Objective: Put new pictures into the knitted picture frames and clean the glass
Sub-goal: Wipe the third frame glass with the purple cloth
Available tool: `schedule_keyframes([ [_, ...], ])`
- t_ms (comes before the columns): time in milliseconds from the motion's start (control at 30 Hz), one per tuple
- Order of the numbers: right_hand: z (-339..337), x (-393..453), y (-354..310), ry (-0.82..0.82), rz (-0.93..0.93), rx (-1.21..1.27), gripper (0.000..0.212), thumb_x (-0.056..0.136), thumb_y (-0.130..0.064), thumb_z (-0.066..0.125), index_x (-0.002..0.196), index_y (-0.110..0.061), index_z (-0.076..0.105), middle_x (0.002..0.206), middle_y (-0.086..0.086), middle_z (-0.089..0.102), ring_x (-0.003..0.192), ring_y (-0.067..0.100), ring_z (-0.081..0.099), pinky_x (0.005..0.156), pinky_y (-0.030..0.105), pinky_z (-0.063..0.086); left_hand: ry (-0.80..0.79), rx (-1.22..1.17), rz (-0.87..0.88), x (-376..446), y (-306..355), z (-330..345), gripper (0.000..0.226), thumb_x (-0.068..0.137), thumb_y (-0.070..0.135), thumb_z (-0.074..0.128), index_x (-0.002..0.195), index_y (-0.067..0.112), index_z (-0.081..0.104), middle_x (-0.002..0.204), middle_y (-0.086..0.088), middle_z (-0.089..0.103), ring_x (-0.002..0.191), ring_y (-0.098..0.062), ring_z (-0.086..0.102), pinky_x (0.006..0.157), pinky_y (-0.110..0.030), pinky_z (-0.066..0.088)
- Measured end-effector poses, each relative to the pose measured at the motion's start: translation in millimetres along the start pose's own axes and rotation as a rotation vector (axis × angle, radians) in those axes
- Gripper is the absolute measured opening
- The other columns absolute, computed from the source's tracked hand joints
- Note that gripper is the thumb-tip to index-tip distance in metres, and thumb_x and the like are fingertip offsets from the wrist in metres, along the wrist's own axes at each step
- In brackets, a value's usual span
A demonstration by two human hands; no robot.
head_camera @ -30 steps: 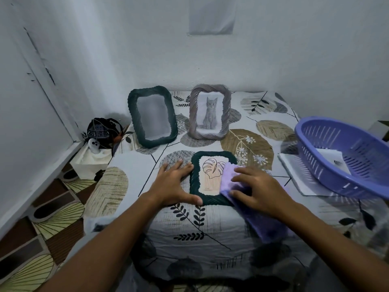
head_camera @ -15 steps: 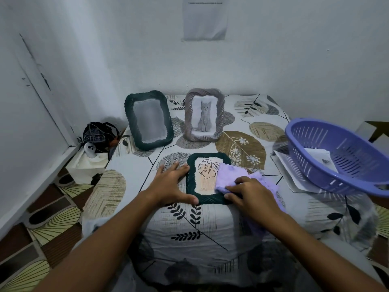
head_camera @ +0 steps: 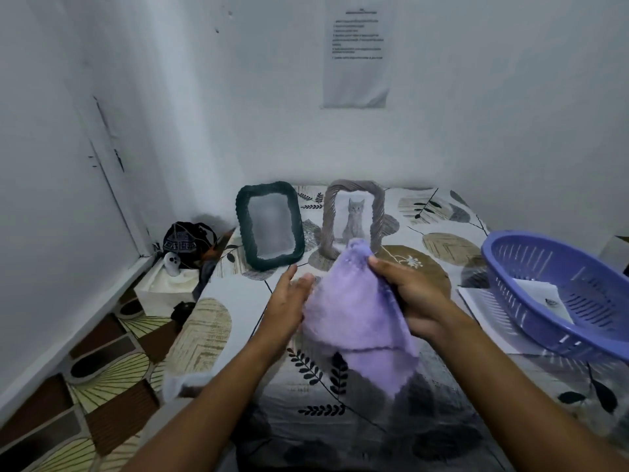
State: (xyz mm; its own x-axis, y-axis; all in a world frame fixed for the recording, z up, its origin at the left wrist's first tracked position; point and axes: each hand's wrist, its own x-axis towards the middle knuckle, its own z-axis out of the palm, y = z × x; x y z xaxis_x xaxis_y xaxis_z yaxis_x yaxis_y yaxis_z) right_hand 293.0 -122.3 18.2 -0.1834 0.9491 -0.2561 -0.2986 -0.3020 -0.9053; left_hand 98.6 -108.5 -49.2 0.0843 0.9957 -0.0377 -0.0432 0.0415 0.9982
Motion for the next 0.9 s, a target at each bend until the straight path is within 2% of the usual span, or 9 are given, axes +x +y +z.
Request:
schedule_keyframes([
  [67,15,8,4,-0.06,0.034,0.109,0.033,0.085,-0.018,0.064,0.113,-0.001,0.066,0.104,0.014,0.07,0.095,0.027,0.065,0.087,0.034,0.051,-0.041,-0.278,-0.178,-2,2,-12,0.065,0.082,0.066,0.055,0.129,0.021,0.057,0.128,-0.006,0.062,0.109,-0.019,0.063,0.089,-0.041,0.052],
  [133,32,17,9,-0.092,0.049,0.208,0.026,0.089,-0.018,0.06,0.109,-0.003,0.066,0.099,0.011,0.071,0.093,0.024,0.065,0.086,0.033,0.051,-0.099,-0.525,-0.301,-9,7,-26,0.049,0.091,0.054,0.047,0.106,0.015,0.074,0.108,-0.009,0.071,0.093,-0.021,0.069,0.077,-0.033,0.055],
  [267,57,45,27,-0.098,0.09,0.38,0.045,0.087,-0.02,0.063,0.127,-0.002,0.058,0.12,0.015,0.065,0.115,0.026,0.06,0.101,0.038,0.044,-0.095,-0.733,-0.304,-14,6,-61,0.057,0.085,0.047,0.056,0.121,0.003,0.063,0.114,-0.017,0.063,0.092,-0.027,0.063,0.076,-0.035,0.052],
  [400,78,69,46,-0.089,0.118,0.456,0.043,0.092,-0.02,0.056,0.13,0.001,0.054,0.119,0.017,0.064,0.105,0.026,0.063,0.089,0.037,0.049,-0.024,-0.628,-0.265,-7,18,-91,0.029,0.076,0.027,0.065,0.09,0.004,0.076,0.091,-0.014,0.07,0.076,-0.023,0.065,0.068,-0.033,0.054],
  [467,87,79,52,-0.094,0.13,0.456,0.04,0.094,-0.017,0.053,0.129,0.0,0.053,0.11,0.017,0.068,0.097,0.026,0.066,0.084,0.039,0.051,0.047,-0.581,-0.265,-1,26,-106,0.029,0.076,0.014,0.063,0.102,0.003,0.07,0.099,-0.016,0.069,0.082,-0.024,0.066,0.07,-0.033,0.057],
  [533,93,87,58,-0.116,0.131,0.444,0.041,0.091,-0.011,0.052,0.131,-0.001,0.05,0.116,0.02,0.064,0.106,0.03,0.062,0.092,0.043,0.048,0.102,-0.537,-0.267,11,29,-124,0.038,0.08,0.004,0.059,0.118,0.006,0.058,0.113,-0.017,0.064,0.093,-0.026,0.062,0.072,-0.034,0.057],
  [600,96,93,64,-0.15,0.134,0.434,0.036,0.091,-0.001,0.047,0.127,-0.001,0.052,0.122,0.021,0.06,0.112,0.033,0.056,0.1,0.045,0.043,0.112,-0.449,-0.269,20,30,-136,0.036,0.087,-0.005,0.052,0.121,0.006,0.053,0.114,-0.018,0.062,0.095,-0.028,0.061,0.072,-0.035,0.057],
  [733,100,99,78,-0.085,0.152,0.17,0.033,0.094,0.008,0.042,0.118,-0.009,0.056,0.097,0.013,0.064,0.081,0.024,0.06,0.071,0.039,0.053,0.169,-0.227,-0.321,37,22,-152,0.04,0.087,-0.013,0.049,0.124,0.003,0.051,0.111,-0.024,0.061,0.089,-0.033,0.061,0.069,-0.039,0.057],
  [900,94,104,84,0.011,0.222,-0.144,0.021,0.091,0.006,0.046,0.098,-0.006,0.061,0.082,0.012,0.063,0.07,0.023,0.059,0.066,0.038,0.054,0.192,-0.055,-0.44,45,5,-155,0.031,0.089,-0.001,0.055,0.12,0.005,0.056,0.11,-0.023,0.06,0.079,-0.032,0.061,0.06,-0.04,0.056],
])
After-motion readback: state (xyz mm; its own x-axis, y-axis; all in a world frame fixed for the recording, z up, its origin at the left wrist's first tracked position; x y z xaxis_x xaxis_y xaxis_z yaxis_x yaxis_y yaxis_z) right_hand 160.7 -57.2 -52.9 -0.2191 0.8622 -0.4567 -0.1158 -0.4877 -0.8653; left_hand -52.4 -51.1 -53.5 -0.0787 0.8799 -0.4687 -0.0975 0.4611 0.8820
